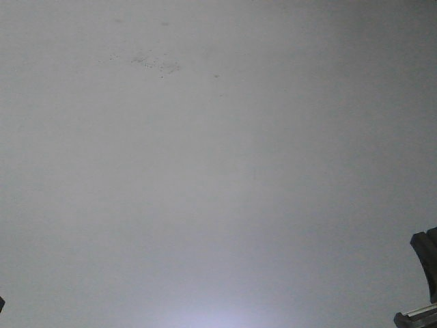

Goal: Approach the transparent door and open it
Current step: 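Drive and turn the base toward the glass sliding door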

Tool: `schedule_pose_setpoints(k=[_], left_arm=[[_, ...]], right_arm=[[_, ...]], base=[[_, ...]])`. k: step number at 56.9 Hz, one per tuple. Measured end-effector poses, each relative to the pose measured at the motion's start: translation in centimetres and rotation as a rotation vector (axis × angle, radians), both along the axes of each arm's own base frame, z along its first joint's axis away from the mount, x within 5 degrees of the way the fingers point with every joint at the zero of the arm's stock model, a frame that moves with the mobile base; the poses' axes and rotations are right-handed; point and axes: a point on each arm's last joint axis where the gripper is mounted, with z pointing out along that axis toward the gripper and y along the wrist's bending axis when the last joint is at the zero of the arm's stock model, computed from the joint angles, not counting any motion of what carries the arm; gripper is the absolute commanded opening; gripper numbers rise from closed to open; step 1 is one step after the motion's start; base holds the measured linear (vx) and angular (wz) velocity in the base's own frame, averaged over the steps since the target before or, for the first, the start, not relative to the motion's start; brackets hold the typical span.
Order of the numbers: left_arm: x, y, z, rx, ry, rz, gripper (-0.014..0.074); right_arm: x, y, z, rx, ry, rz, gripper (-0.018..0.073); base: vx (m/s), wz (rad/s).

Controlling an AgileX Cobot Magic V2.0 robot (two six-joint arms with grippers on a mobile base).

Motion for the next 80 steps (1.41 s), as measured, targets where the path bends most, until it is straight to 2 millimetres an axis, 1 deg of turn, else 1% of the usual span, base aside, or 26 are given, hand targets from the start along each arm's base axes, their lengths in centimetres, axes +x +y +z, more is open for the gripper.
schedule_pose_setpoints(k=[80], left_arm=[[0.00,0.00,0.00,0.000,0.000,0.000,-0.0006]], right_arm=[[0.00,0.00,0.00,0.000,0.000,0.000,-0.0006]], base=[[0.02,0.00]])
